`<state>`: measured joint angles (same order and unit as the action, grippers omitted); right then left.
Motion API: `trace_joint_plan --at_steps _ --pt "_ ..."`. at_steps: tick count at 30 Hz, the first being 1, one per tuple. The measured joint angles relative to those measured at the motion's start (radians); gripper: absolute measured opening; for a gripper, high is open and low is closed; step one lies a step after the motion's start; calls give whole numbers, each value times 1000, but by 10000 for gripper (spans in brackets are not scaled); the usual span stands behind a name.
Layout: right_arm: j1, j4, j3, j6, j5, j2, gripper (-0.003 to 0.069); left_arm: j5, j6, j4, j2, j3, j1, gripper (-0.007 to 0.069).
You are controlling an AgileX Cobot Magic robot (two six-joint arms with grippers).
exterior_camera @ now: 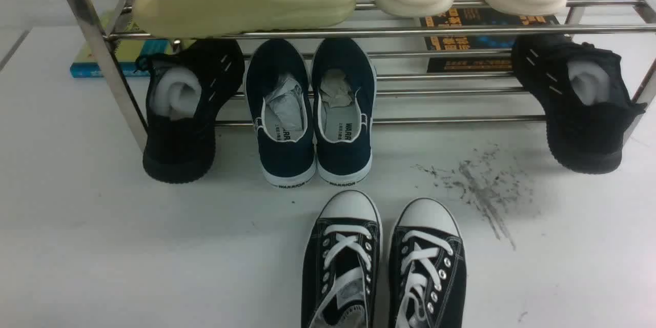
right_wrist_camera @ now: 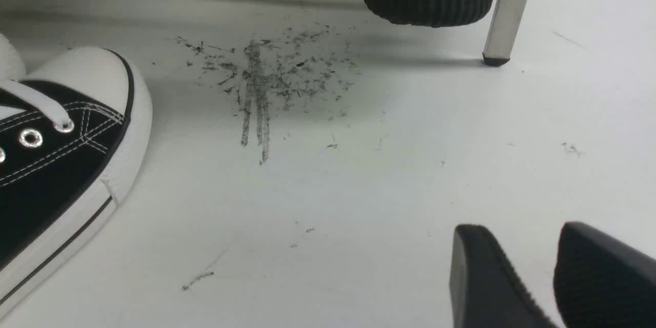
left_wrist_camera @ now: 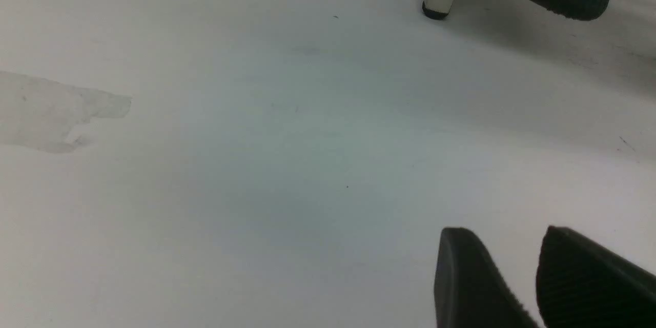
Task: Take the shoes off the shelf with your hand on the white table.
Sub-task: 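Grasp the leftmost shoe on the bottom shelf of the shoe rack with the left gripper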
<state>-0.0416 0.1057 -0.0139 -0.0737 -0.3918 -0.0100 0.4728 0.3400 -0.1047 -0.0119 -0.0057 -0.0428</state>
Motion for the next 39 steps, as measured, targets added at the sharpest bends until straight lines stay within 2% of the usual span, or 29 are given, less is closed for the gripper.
trace_joint_plan --at_steps 31,35,38,39 --pt "0 0 0 0 0 0 237 -1 3 -16 0 0 0 239" --pt "0 0 0 0 0 0 237 -7 67 68 0 0 0 239" --pt "0 0 0 0 0 0 237 -8 234 287 0 0 0 239" --pt "0 0 0 0 0 0 237 -8 244 299 0 0 0 239"
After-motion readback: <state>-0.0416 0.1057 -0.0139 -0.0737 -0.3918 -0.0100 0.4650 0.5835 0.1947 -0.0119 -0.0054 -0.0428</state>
